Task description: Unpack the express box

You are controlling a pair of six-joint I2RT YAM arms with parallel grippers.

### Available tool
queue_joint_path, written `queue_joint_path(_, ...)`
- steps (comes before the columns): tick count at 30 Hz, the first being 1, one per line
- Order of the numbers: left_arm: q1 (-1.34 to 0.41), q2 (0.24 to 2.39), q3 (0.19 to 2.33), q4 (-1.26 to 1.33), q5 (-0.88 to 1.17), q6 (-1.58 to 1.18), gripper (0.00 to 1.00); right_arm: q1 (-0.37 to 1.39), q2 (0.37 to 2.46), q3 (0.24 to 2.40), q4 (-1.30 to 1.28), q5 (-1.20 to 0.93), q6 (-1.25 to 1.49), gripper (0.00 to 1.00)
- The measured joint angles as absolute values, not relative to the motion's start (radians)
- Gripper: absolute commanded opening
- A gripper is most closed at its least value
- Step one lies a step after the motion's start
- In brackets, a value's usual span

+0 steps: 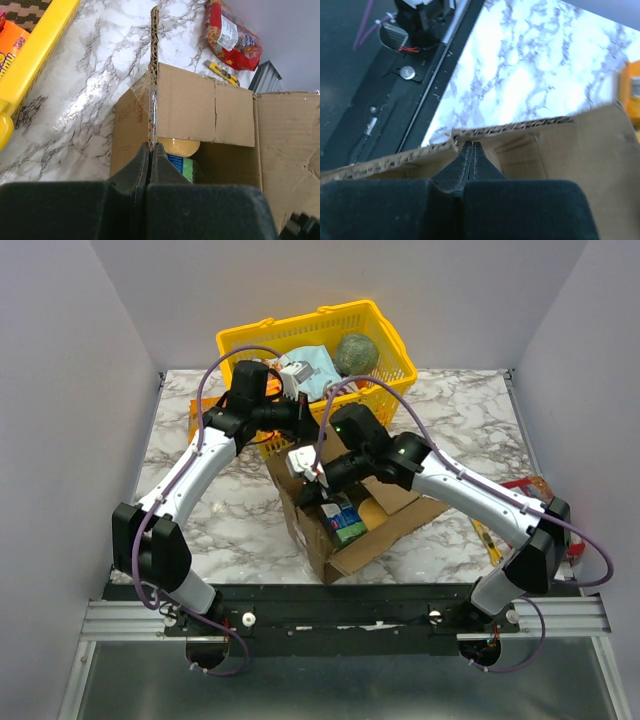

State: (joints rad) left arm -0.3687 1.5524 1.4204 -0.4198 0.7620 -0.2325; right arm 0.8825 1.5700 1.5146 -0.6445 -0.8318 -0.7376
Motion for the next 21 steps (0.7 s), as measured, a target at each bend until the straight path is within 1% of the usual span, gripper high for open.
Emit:
queue_joint_path(5,-0.369,1.554,1.423,-0.421,0.762,-0.233,0.00,0.960,1.644,1.570,-0.636,-0.834,-0.733,0.00)
queue_joint_path(9,-0.369,1.555,1.425,-0.420,0.764,-0.233,0.00,0.988,1.682,1.568,-0.602,-0.817,-0.724,0.00)
queue_joint_path(16,-0.369,1.555,1.424,-0.409,0.765,-0.256,0.00,0.994,1.689,1.407,-0.464,-0.728,-0.697,0.01)
queue_joint_path(18,-0.369,1.555,1.422,-0.403,0.767,-0.263,0.00,1.003,1.670,1.371,-0.405,-0.694,-0.680,0.01)
queue_joint_path(21,-0.369,1.548,1.413,-0.384,0.765,-0.272,0.00,1.015,1.626,1.347,-0.387,-0.611,-0.664,0.01)
